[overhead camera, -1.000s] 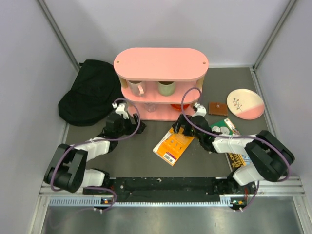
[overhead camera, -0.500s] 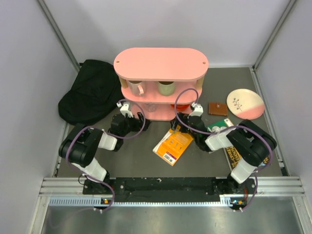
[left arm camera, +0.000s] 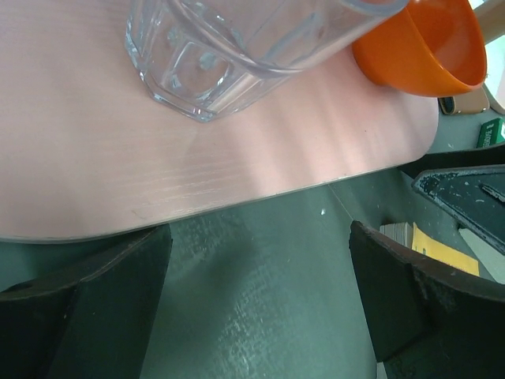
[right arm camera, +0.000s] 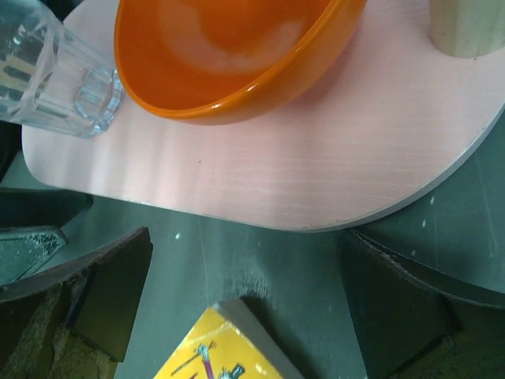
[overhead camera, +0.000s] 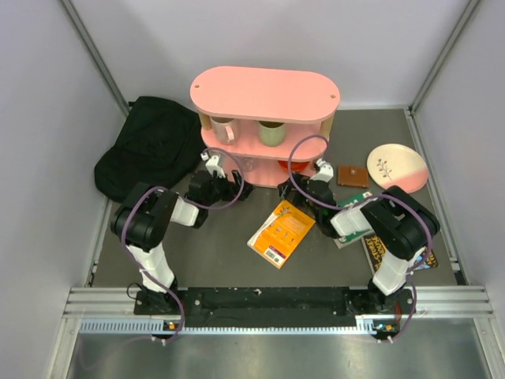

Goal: Pack the student bag
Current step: Move the distractor to the center of the board, then move the book to the center of the board.

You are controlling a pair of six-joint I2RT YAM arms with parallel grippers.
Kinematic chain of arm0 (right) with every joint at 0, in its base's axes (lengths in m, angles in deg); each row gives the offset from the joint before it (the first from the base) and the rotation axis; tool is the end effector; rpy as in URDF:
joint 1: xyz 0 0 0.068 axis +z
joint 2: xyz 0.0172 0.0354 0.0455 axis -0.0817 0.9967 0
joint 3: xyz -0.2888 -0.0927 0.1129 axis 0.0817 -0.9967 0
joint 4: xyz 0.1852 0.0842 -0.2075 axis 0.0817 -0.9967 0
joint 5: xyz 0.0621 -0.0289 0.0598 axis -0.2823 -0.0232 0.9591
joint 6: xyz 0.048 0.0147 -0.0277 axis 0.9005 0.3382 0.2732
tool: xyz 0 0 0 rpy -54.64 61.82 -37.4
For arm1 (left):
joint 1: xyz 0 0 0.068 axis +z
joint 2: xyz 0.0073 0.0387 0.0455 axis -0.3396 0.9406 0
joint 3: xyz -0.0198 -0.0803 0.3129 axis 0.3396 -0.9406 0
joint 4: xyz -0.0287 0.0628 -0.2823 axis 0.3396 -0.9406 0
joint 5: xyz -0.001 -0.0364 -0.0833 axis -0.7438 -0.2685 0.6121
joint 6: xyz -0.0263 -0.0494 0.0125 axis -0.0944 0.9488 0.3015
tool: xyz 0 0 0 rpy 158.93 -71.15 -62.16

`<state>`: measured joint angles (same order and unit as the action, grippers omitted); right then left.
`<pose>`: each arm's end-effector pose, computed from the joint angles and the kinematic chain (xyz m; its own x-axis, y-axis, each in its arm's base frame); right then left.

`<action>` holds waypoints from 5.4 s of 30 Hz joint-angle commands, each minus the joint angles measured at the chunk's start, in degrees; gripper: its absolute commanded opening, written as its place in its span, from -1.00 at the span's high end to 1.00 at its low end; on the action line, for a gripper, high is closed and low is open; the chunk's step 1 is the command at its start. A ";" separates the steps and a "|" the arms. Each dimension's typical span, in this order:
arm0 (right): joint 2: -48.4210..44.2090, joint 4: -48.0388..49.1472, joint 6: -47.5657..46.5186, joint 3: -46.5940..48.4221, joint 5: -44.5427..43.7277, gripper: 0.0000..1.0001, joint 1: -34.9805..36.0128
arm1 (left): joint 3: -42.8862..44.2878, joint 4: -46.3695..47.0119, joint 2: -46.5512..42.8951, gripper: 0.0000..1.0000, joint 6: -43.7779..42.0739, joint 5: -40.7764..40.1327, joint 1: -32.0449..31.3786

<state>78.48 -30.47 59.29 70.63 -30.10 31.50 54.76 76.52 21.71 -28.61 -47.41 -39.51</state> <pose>0.2791 0.1913 0.1516 -0.4742 0.4252 -0.7709 -0.0959 0.8455 0.5253 0.3239 -0.1305 0.1465 -0.5557 -0.2763 -0.7842 0.4092 0.7302 -0.5472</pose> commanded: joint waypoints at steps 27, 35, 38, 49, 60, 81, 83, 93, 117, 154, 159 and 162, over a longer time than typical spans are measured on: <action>14.68 0.50 13.91 17.51 16.31 -0.98 -13.94 | 25.27 -3.60 14.40 -0.98 9.43 8.82 0.15; 17.76 -0.12 17.69 22.78 19.58 -0.98 -15.35 | 31.60 -8.52 16.77 -0.98 10.66 11.98 0.15; 18.64 -3.01 17.60 25.77 19.84 -0.98 -15.79 | 32.75 -8.09 17.91 -0.98 11.98 13.03 0.15; 22.68 -7.59 19.89 33.16 21.68 -0.98 -19.30 | 35.65 -8.08 20.90 -0.98 14.09 17.61 0.06; 24.53 -9.00 20.42 37.73 22.74 -0.98 -21.42 | 28.80 -8.52 15.90 -0.98 11.28 17.87 -0.38; -2.95 -13.64 3.11 16.21 34.34 -0.98 -20.54 | 5.16 -21.09 -17.75 -0.98 -3.31 1.79 -2.58; -10.14 -25.95 -0.22 14.45 32.78 -0.98 -18.71 | 2.87 -24.50 -23.27 -0.98 -3.66 -1.19 -2.58; -30.29 -44.76 3.10 -2.86 25.03 -0.98 -6.50 | -1.27 -36.89 -40.53 -0.98 -7.88 -6.48 -2.58; -15.38 -34.67 2.93 7.93 25.55 -0.98 31.23 | 6.20 -71.09 -63.21 -0.98 -4.01 -50.77 -0.38; -12.01 -39.12 -11.25 18.67 33.48 -0.98 0.29 | 2.34 -70.06 -63.91 -0.98 -4.36 -46.29 2.26; -20.90 -43.01 -4.03 6.12 17.16 -0.98 0.38 | 1.72 -68.64 -61.11 -0.98 -3.75 -45.67 2.26; -24.15 -43.19 0.63 2.32 11.69 -0.98 0.29 | 2.07 -68.47 -58.82 -0.98 -3.84 -45.41 2.43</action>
<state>56.58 -70.40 52.65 78.14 -6.21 31.67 56.77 4.85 -39.49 -32.94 -92.52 -37.50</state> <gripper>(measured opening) 0.988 0.990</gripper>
